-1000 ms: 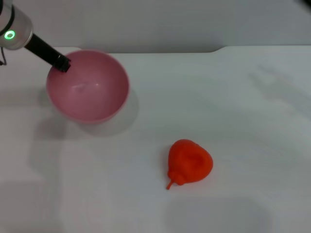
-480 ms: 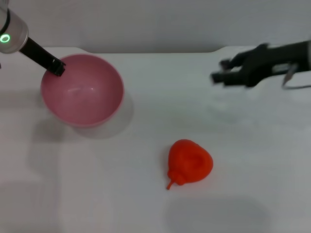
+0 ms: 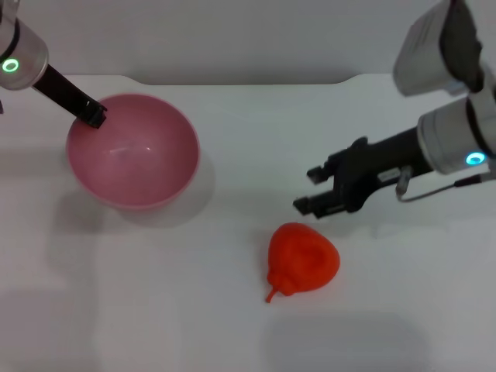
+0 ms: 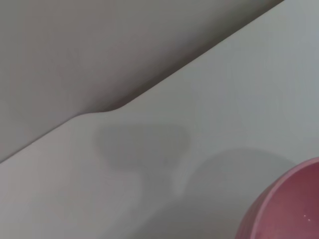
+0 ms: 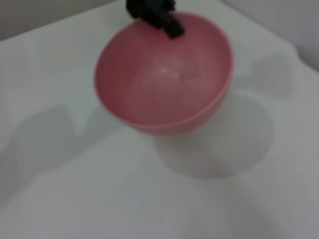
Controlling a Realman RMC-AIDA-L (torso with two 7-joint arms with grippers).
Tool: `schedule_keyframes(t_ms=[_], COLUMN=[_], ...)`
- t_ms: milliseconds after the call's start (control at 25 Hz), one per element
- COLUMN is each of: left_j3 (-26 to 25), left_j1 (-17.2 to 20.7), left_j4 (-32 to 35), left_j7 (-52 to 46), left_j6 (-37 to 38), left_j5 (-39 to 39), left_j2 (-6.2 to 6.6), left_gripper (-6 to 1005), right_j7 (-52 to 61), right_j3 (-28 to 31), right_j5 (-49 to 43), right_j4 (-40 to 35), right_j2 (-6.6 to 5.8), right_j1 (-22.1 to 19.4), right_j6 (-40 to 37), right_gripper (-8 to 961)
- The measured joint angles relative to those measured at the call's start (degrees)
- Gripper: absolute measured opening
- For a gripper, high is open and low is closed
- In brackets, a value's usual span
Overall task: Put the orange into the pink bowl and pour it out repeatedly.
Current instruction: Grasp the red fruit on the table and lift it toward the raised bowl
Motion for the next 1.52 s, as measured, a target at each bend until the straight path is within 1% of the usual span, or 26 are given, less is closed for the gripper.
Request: schedule_keyframes(t_ms=[360,520,840,1080,1160,1360,1520], left_j3=[0.23,0.3,0.95,0.95,0.95,0.95,0.96], left_j1=[-0.11,-0.11,0.12,0.24,0.24,0.23,0.16], left_j4=[-0.01,-0.06,-0.06,-0.09,-0.08,-0.05,-0.04], left_j7=[0.04,0.13,0.13,0.13,0.11,0.06,0.05], left_j6=[-0.01,-0.33,-0.3,-0.25,-0.24,-0.33,-0.4], left_j5=[0.03,0.02,-0.03,-0.04,-0.04,-0.03,-0.03], left_j2=[-0.28,-0.5,-0.67,-0.84,-0.85,-0.84,-1.0], left_gripper=[44,44,45,45,45,45,45], right_j7=[0.69,2.73,2.97,2.66,2.65,2.67,2.87], right_j3=[-5.71,-6.55,-7.25,-7.29,-7.26,-5.91,-2.17], right_j5=[0.21,0.2,-0.08,-0.17,-0.19,-0.21,-0.21], right_j4=[7.65,10.11,10.82,10.55,10.47,10.32,7.28], right_j2=[0.07,0.02,-0.09,-0.12,-0.19,-0.29,-0.35], right_j1=[0.6,1.56,1.9,1.84,1.88,1.66,0.01], right_j6=[3.25,4.71,5.69,5.69,5.68,5.7,5.73], right_gripper=[598,597,586,481,261,184,123])
